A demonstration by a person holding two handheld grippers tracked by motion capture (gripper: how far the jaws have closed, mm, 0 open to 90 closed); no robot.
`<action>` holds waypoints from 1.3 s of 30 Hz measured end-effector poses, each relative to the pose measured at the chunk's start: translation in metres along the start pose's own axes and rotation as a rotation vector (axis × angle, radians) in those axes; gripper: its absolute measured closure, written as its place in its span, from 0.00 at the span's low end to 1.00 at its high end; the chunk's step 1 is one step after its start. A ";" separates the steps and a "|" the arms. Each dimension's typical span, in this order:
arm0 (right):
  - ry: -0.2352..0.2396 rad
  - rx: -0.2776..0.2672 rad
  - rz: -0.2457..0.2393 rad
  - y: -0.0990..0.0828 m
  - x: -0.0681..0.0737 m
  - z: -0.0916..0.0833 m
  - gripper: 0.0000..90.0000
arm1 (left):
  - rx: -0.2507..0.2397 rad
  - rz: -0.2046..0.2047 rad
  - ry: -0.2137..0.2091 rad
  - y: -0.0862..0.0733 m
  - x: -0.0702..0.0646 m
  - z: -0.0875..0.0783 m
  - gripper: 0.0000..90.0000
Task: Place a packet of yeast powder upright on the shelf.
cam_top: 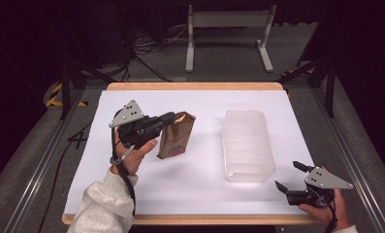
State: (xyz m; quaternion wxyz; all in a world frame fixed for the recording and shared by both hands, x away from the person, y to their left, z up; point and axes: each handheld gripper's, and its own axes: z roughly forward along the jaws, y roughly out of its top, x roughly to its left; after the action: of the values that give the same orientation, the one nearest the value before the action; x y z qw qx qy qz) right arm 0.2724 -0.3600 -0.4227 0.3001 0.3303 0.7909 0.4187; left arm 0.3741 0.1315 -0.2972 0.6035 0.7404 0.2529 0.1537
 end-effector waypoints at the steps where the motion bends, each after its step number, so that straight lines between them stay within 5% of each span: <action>1: 0.005 -0.001 -0.001 0.000 0.000 0.000 0.13 | -0.001 0.005 -0.004 0.001 0.000 0.001 0.97; 10: 0.003 -0.002 -0.008 0.000 0.000 -0.001 0.13 | -0.008 0.014 -0.056 0.012 -0.009 0.018 0.97; 22: -0.006 -0.003 0.009 -0.002 -0.003 -0.001 0.13 | 0.004 0.078 -0.107 0.037 -0.027 0.054 0.97; 39: 0.000 0.015 -0.002 -0.005 -0.001 0.001 0.12 | -0.014 0.095 -0.179 0.041 -0.049 0.105 0.97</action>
State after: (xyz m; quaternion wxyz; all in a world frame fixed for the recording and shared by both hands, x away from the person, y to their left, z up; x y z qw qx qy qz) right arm 0.2724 -0.3628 -0.4267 0.2980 0.3316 0.7943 0.4126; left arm 0.3977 0.0122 -0.2774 0.6210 0.7581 0.1611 0.1172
